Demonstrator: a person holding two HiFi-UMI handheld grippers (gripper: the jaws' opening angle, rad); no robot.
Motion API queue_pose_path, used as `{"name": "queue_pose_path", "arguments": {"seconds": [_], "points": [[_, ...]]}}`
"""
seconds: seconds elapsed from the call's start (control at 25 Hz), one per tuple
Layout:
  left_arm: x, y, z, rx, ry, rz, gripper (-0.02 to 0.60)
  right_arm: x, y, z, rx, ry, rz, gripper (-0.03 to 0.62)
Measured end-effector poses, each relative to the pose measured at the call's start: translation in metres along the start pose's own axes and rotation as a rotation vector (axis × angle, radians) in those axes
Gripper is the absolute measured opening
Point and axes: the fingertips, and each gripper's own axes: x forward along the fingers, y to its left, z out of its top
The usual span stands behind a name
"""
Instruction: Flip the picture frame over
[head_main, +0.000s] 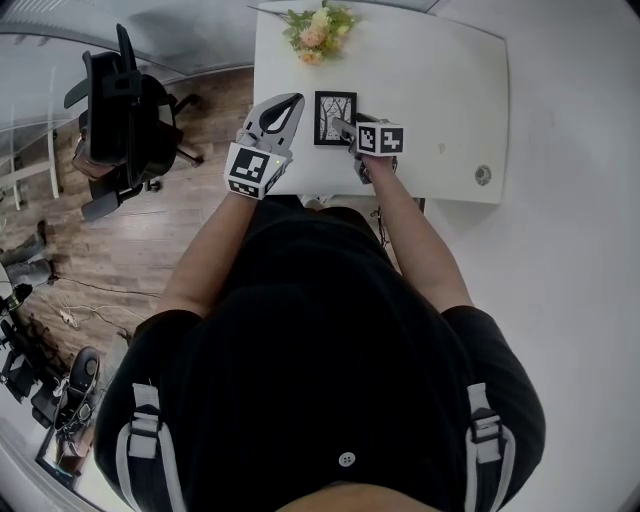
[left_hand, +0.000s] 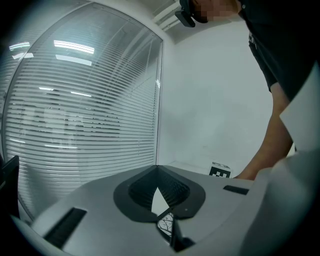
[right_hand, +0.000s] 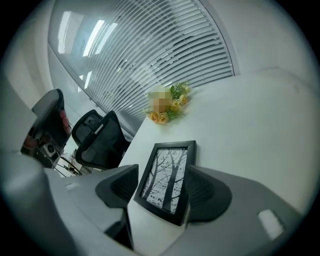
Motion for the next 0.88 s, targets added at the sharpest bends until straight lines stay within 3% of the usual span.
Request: {"name": "queue_pose_path", "arguments": {"seconds": [0.48,0.68,0.88], "points": [[-0.004,-0.006,0.015,-0.016,-0.025,-0.008,0.002,-0.027,0.036,0.018,-0.245,-0.033,0.047,0.287],[-0.006,-0.010,0.032,-0.024,-0.042,-0.024,0.002,-0.063,0.062,0.052,-0.333,-0.132,0.083,0.287],[-0.010,-0.019,0.050,-0.011,-0.057,-0.056,0.002,-0.111,0.093,0.092,-0.417,-0.298,0.115,0.287]]}}
